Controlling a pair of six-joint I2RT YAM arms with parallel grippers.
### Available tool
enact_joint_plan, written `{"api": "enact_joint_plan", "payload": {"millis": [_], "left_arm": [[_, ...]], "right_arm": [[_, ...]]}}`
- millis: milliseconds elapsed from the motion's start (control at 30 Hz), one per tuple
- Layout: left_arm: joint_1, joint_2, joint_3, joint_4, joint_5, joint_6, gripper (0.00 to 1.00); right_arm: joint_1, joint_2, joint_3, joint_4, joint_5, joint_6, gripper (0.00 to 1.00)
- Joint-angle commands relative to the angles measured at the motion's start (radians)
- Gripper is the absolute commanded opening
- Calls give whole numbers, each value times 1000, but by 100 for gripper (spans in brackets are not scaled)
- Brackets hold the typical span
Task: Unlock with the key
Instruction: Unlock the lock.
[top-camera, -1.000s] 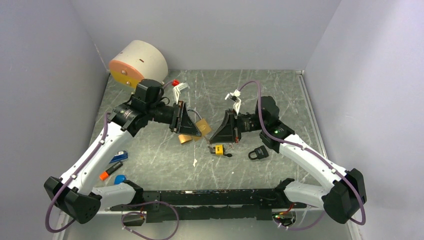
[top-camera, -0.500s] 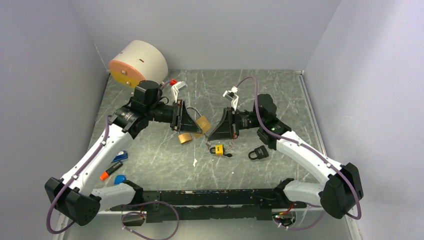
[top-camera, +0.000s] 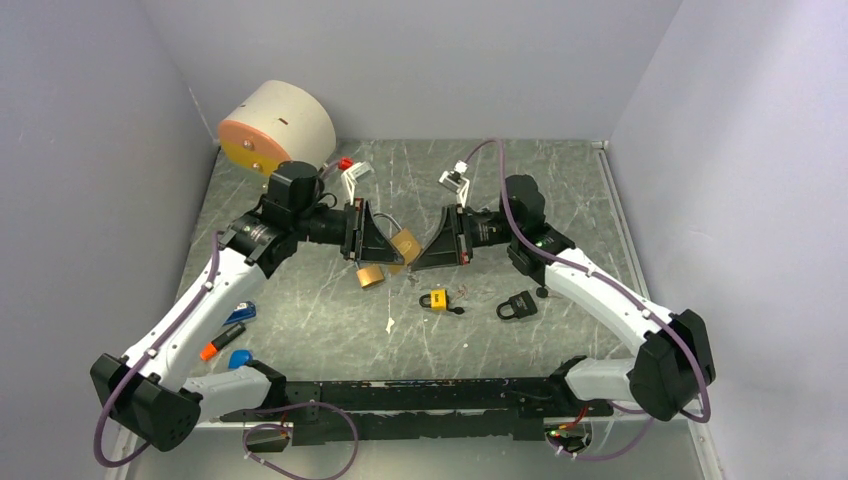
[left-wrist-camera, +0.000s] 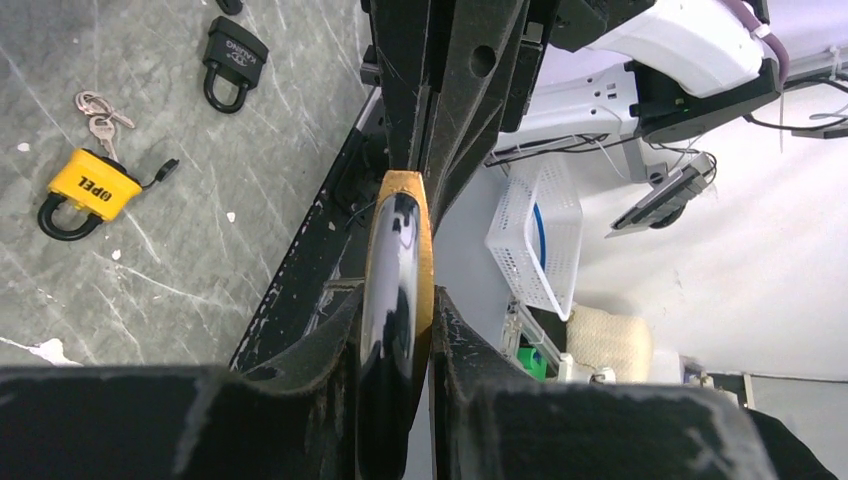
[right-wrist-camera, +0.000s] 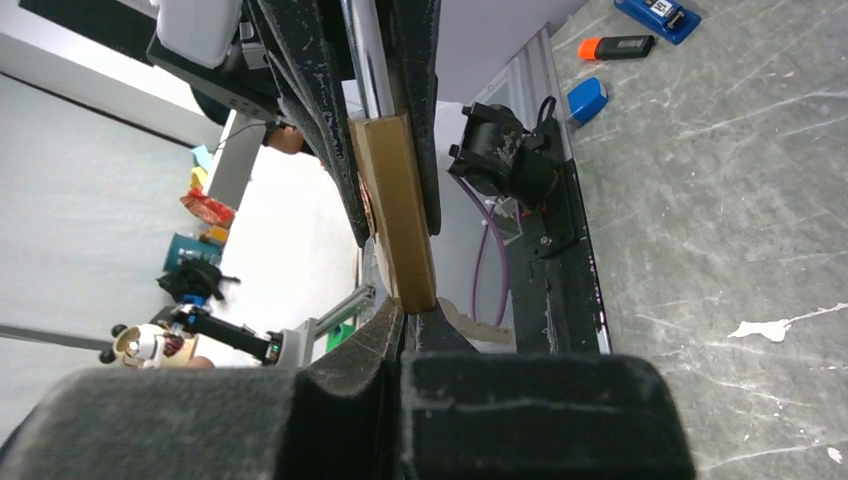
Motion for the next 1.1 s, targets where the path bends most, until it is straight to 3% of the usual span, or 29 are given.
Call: {"api": "enact_joint_plan", "payload": {"millis": [0,133,267,467,700,767,1067], "left_arm": [[-41,-12,-4,48,106,3,3],[-42,-19,-20,123,94,-22,3],[-46,-16,-51,247,112,-81,3],[-64,-1,-36,238,97,-66,2],[-63,6,4,292,49,-5,3],[-63,3,9,324,29,-2,3],[-33,-5,12,486,95,-9,2]], "right_arm": [[-11,15,37,270,178,146,0],[-21,0,-40,518,220,322,0],[-22,16,-33,539,239,389,0],[-27,28,-38,635,263,523,0],[-43,133,-180,1186,312,1031,0],[-43,154,-209,1283,337,1103,0],[-36,89,-216,1131,421,1064,0]]}}
